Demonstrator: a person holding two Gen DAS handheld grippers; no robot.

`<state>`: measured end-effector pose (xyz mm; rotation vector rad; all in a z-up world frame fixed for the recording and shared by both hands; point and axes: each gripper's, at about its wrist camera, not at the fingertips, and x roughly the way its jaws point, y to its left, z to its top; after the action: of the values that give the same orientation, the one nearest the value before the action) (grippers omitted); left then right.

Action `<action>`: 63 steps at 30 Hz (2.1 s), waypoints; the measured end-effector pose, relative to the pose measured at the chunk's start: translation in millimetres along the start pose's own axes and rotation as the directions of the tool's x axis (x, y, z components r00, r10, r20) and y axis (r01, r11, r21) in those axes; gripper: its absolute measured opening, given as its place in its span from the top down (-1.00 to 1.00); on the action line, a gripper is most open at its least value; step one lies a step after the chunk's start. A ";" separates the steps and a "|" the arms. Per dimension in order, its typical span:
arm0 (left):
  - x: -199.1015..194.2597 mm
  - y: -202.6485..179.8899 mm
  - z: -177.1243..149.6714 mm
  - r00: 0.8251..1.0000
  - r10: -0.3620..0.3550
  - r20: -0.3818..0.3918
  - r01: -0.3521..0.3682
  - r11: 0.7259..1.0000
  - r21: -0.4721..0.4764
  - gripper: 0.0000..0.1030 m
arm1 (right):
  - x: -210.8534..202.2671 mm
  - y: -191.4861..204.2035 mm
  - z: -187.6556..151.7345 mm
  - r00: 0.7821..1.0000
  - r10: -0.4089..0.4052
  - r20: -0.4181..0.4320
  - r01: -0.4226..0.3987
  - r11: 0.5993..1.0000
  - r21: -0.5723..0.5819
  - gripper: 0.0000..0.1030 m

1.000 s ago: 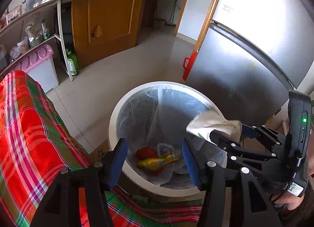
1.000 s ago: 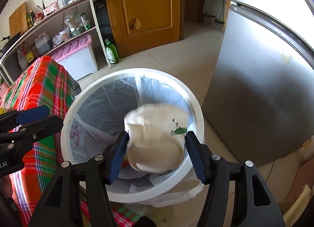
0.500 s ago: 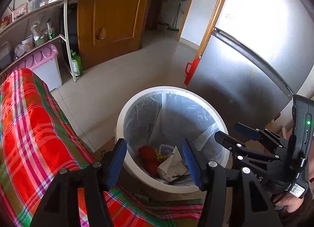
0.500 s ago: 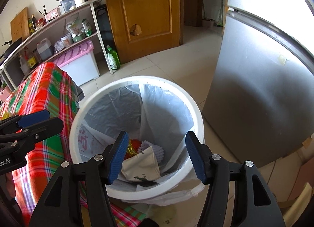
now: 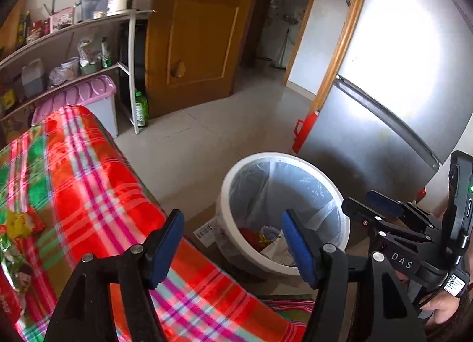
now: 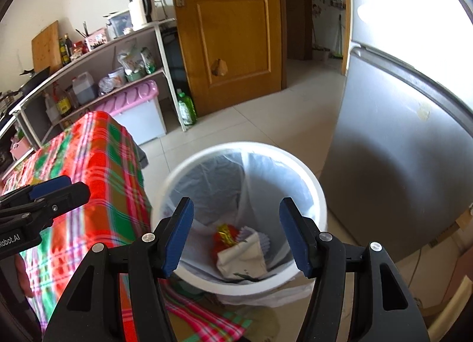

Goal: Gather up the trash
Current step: 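Move both tools back toward the green packet and red packaging on the table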

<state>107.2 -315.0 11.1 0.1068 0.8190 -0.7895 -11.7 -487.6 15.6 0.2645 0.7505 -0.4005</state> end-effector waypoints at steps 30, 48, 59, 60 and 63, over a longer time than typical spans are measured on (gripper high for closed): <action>-170.2 224.9 -89.8 0.954 0.289 0.081 -0.237 0.890 -0.390 -0.83 | -5.5 204.4 -8.9 0.923 0.384 -0.017 -0.377 0.893 -0.245 -0.19; -192.5 310.3 -118.8 0.944 0.329 0.026 -0.277 0.832 -0.481 -0.80 | 33.2 311.2 -18.9 0.847 0.501 -0.180 -0.532 0.806 -0.261 -0.19; -175.6 339.2 -101.5 0.948 0.315 0.036 -0.260 0.836 -0.484 -0.80 | 53.8 335.6 -20.1 0.835 0.502 -0.223 -0.548 0.793 -0.267 -0.19; -173.8 341.4 -99.2 0.947 0.318 0.036 -0.262 0.835 -0.483 -0.80 | 55.0 338.3 -19.6 0.836 0.500 -0.227 -0.547 0.791 -0.274 -0.19; -165.2 347.2 -94.2 0.953 0.303 0.023 -0.255 0.838 -0.483 -0.80 | 60.8 344.1 -21.0 0.839 0.488 -0.242 -0.541 0.794 -0.276 -0.19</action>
<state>211.8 66.2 -11.3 -0.2480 0.8585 -0.2959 168.1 -188.4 -11.0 0.1704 0.8533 0.2790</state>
